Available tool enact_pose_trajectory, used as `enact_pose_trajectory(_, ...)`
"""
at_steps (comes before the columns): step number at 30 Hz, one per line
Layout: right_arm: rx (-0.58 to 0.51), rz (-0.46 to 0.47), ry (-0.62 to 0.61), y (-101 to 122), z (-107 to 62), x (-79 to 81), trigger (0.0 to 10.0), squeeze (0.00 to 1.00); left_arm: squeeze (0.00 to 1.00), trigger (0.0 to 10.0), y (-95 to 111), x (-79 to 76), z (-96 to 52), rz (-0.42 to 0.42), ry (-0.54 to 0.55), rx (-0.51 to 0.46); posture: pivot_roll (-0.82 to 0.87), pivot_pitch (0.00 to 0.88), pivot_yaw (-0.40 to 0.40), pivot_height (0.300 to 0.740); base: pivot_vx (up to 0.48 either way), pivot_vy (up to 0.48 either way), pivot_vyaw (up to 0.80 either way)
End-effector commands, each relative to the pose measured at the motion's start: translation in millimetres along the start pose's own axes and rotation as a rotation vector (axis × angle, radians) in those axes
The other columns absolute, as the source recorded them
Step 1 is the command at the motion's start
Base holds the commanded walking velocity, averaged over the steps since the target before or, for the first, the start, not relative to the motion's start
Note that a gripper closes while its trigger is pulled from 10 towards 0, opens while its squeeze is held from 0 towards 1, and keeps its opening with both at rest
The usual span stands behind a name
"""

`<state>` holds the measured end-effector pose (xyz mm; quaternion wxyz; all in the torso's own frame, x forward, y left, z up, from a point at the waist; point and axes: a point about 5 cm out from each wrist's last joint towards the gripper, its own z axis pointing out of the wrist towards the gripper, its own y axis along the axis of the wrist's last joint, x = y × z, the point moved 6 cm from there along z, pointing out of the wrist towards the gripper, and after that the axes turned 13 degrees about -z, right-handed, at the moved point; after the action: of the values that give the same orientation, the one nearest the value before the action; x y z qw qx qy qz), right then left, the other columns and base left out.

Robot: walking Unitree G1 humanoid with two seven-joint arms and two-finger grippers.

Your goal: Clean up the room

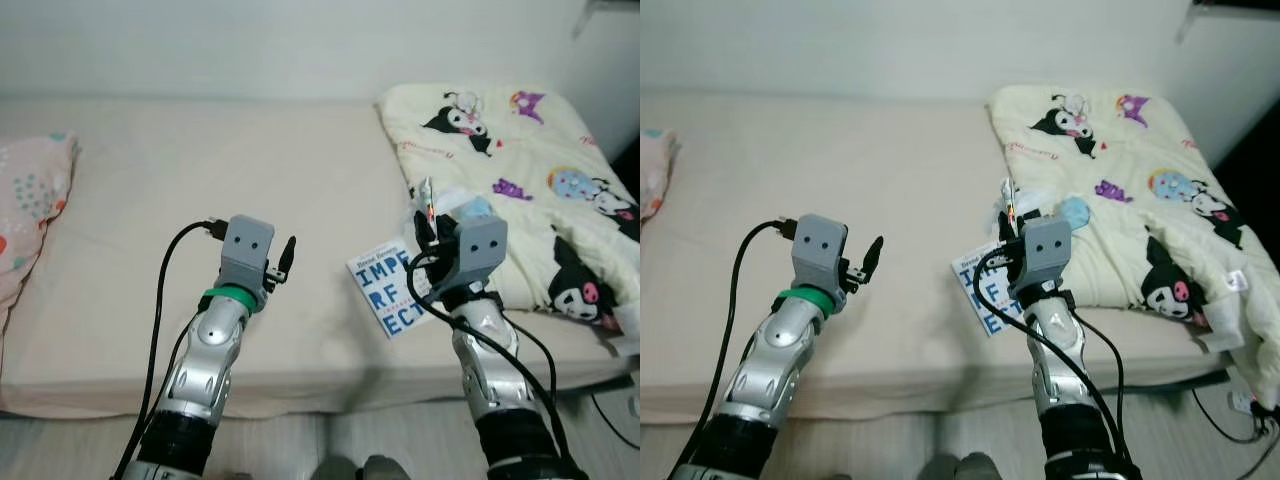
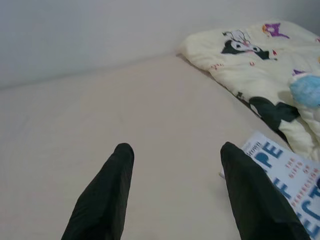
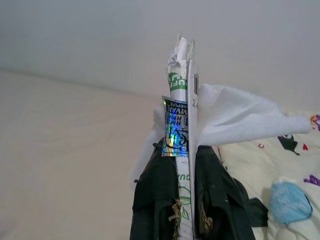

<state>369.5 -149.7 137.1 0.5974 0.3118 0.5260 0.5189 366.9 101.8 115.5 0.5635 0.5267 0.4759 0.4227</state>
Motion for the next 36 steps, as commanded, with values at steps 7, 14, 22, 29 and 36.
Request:
enact_pose_trajectory(7,0.054,0.022,0.021,-12.3,-0.9,12.0,10.0,0.0,0.0,10.0,-16.1,3.0,-6.6,-0.051,-0.012,0.07,0.02,0.0,0.008,0.74,0.0,0.0,0.0)
enact_pose_trajectory(14,0.073,0.092,0.063,-14.5,-0.5,35.1,10.0,0.0,0.0,10.0,-12.4,4.2,-6.4,-0.025,-0.016,0.055,0.03,0.0,0.016,0.74,0.0,0.0,0.0)
enact_pose_trajectory(22,0.068,0.105,0.065,-12.8,-1.0,40.2,10.0,0.0,0.0,10.0,-9.8,3.9,-6.1,-0.002,-0.018,0.048,0.02,0.0,0.023,0.74,0.0,0.0,0.0)
enact_pose_trajectory(29,0.068,0.105,0.058,-13.2,-0.8,38.0,10.0,0.0,0.0,10.0,-9.4,4.2,-6.6,0.001,-0.016,0.048,0.03,0.0,0.024,0.74,0.0,0.0,0.0)
enact_pose_trajectory(36,0.068,0.103,0.057,-13.4,0.2,37.4,10.0,0.0,0.0,10.0,-10.2,5.3,-7.0,0.002,-0.011,0.053,0.03,0.0,0.024,0.74,-0.274,0.0,0.0)
